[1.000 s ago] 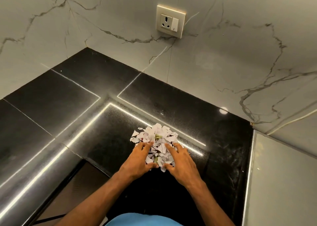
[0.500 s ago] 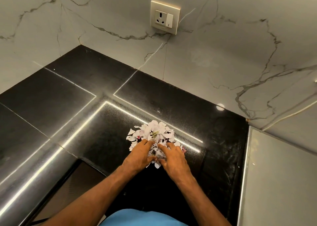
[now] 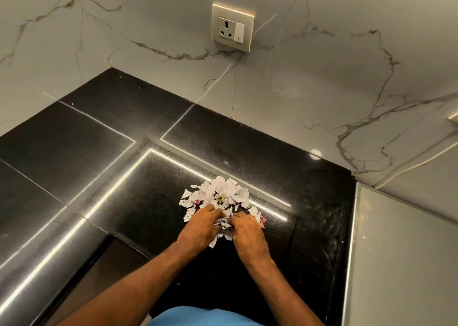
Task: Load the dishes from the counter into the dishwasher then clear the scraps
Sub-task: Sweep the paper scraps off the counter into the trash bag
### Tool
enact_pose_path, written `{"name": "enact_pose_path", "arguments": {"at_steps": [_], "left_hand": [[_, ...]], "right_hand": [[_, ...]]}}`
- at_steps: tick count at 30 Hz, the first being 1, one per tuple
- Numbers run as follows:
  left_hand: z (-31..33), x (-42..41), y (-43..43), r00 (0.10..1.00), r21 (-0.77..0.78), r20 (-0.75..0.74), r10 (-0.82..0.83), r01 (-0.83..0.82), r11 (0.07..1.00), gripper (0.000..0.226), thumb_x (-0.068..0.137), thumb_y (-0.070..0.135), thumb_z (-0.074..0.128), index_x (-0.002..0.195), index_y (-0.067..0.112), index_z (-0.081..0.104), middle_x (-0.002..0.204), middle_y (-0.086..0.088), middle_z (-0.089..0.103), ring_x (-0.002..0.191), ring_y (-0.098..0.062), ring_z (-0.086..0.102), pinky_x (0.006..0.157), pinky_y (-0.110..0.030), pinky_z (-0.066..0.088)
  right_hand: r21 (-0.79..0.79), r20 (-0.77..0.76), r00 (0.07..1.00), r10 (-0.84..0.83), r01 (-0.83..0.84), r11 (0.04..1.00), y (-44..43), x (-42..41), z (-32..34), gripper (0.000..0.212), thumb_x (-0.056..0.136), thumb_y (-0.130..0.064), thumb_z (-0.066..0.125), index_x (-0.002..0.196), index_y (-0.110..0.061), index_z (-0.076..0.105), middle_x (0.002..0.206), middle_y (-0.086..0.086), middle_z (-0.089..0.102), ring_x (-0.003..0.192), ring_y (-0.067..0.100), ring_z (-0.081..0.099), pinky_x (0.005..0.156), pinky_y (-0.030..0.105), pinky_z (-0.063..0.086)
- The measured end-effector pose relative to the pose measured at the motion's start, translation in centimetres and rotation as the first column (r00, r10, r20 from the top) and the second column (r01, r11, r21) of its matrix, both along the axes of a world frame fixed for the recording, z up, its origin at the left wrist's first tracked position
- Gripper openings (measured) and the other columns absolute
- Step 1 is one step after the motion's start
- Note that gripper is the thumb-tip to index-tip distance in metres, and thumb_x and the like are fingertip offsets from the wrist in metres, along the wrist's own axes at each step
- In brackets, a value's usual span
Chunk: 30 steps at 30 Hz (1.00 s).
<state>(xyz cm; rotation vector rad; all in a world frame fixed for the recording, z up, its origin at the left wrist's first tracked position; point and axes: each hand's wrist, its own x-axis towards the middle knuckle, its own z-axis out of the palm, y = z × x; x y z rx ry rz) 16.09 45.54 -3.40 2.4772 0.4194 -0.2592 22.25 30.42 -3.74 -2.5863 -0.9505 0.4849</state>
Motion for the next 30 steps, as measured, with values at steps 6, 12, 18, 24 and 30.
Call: {"name": "enact_pose_path", "arguments": {"at_steps": [6,12,18,24,30], "left_hand": [[0.0,0.0,-0.3,1.0,0.001,-0.013,0.026,-0.026,1.0,0.032,0.096,0.024,0.065,0.128,0.021,0.061,0.123,0.003,0.053,0.112,-0.014,0.055,0.1,-0.029,0.047],[0.4,0.1,-1.1,0.996,0.01,-0.014,0.087,-0.087,0.996,0.031,0.097,0.029,0.065,0.126,0.021,0.059,0.123,0.0,0.053,0.109,-0.015,0.054,0.098,-0.03,0.049],[0.5,-0.2,-1.8,0.976,-0.071,0.01,0.219,-0.218,0.973,0.034,0.091,0.03,0.073,0.12,0.018,0.062,0.114,0.002,0.06,0.102,-0.013,0.059,0.096,-0.028,0.051],[1.4,-1.3,-2.5,0.901,-0.307,0.077,0.428,-0.387,0.869,0.023,0.087,0.022,0.078,0.107,0.022,0.068,0.095,0.008,0.071,0.085,-0.001,0.067,0.084,-0.021,0.056],[3.1,-2.1,-2.7,0.809,-0.554,0.095,0.581,-0.442,0.706,0.025,0.084,0.025,0.082,0.105,0.03,0.07,0.088,0.018,0.071,0.076,0.011,0.065,0.069,-0.003,0.048]], "right_hand": [[0.04,0.026,1.0,0.011,-0.012,0.999,-0.3,-0.1,-0.3,0.032,0.102,-0.043,0.059,0.123,-0.022,0.07,0.114,-0.004,0.064,0.104,0.013,0.053,0.089,0.028,0.05],[0.157,0.132,0.991,0.011,-0.032,0.987,-1.0,-0.8,-1.2,0.027,0.106,-0.029,0.055,0.127,-0.02,0.069,0.12,-0.006,0.067,0.101,0.014,0.055,0.085,0.031,0.056],[0.248,0.099,0.993,-0.066,0.039,0.968,-1.1,-0.9,-1.5,0.028,0.1,-0.014,0.061,0.126,-0.016,0.072,0.121,-0.003,0.07,0.108,0.016,0.06,0.098,0.032,0.053],[0.476,-0.185,0.943,-0.276,0.332,0.814,-1.0,-2.0,-0.5,0.026,0.095,-0.009,0.07,0.116,-0.023,0.077,0.107,-0.014,0.072,0.099,-0.003,0.065,0.093,0.016,0.054],[0.51,-0.535,0.756,-0.377,0.645,0.57,0.1,-2.9,1.3,0.025,0.094,-0.018,0.075,0.118,-0.024,0.079,0.105,-0.012,0.079,0.094,-0.001,0.074,0.085,0.018,0.06]]}}
